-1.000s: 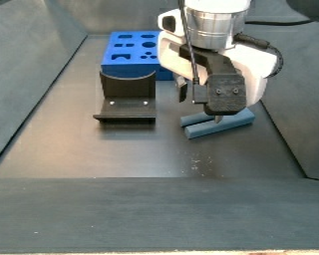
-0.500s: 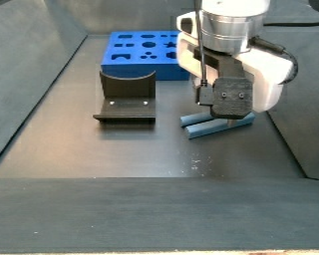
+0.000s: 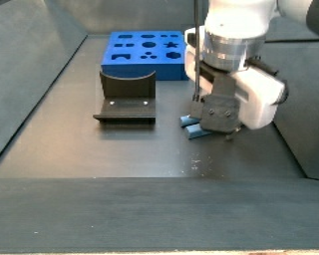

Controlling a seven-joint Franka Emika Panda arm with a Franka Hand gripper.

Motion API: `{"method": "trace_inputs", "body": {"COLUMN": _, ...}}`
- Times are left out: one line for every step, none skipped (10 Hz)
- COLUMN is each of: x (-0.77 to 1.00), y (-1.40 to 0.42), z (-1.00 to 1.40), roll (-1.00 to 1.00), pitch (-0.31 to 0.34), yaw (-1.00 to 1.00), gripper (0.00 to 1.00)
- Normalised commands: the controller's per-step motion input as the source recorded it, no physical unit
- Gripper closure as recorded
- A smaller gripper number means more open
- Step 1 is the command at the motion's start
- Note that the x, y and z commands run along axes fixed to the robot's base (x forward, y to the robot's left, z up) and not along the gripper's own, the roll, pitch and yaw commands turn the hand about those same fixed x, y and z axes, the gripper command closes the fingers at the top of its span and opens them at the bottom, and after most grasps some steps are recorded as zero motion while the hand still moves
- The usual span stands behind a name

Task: Pick up the square-circle object. Move up. Place the square-circle object on the fixture. Regrasp the square-circle object. Move to above the board. Insert the square-circle object.
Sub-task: Pick up the square-circle object.

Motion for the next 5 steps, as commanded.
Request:
{"method": "trace_inputs", "body": {"x": -0.04, "y": 0.08, "z": -0.07, "roll": -0.43, "pitch": -0.249, "yaw": -0.25, "gripper": 0.0}}
{"method": "trace_inputs", "body": {"x": -0.05, "y": 0.0, "z": -0.06, "roll": -0.26, "pitch": -0.131, "yaw": -0.12, "gripper": 0.0}}
{"method": "trace_inputs", "body": {"x": -0.06, "y": 0.0, "z": -0.13, "roll": -0.07, "pitch": -0.074, "yaw": -0.01, "gripper": 0.0}}
{"method": "trace_inputs", "body": {"x": -0.05, "y": 0.02, "z": 0.0, "roll": 0.0, "pitch": 0.0, "yaw": -0.01, "gripper": 1.0}}
{"method": "trace_inputs", "body": {"x": 0.0, "y": 0.0, "z": 0.0, "roll": 0.0, "pitch": 0.0, "yaw": 0.0, "gripper": 1.0}}
